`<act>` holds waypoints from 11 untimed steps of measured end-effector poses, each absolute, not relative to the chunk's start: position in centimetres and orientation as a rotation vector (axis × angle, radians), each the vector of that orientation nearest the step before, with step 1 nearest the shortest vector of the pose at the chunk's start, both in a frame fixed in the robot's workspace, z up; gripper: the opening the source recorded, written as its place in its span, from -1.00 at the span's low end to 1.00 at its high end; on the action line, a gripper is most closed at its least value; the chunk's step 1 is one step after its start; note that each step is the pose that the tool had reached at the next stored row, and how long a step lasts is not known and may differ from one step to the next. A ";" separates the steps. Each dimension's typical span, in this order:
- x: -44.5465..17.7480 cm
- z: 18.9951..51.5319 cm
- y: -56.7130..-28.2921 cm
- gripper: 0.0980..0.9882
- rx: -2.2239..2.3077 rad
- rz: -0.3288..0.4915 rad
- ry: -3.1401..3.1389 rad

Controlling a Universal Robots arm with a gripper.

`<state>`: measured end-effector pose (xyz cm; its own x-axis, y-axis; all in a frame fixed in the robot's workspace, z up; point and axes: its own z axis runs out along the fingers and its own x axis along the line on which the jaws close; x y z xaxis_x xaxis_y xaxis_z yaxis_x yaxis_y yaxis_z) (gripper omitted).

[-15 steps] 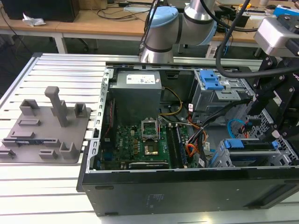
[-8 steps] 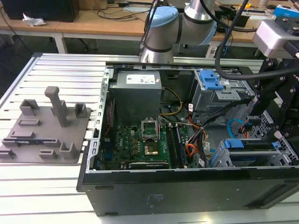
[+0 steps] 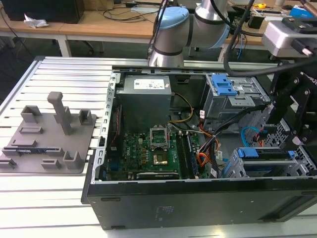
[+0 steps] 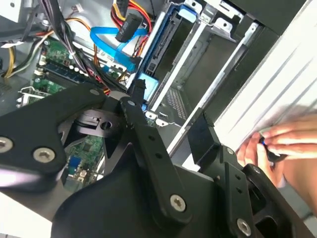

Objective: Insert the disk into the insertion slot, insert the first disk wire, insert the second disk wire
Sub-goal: 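Insert the first disk wire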

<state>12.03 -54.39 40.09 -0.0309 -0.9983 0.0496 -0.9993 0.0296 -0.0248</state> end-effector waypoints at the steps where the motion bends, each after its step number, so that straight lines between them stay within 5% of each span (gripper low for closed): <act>1: 12.0 40.1 -53.5 0.17 2.156 0.122 -2.221; 8: 12.0 40.0 -50.6 0.17 2.083 0.282 -2.147; 11: 12.0 39.8 -50.5 0.17 2.060 0.292 -2.171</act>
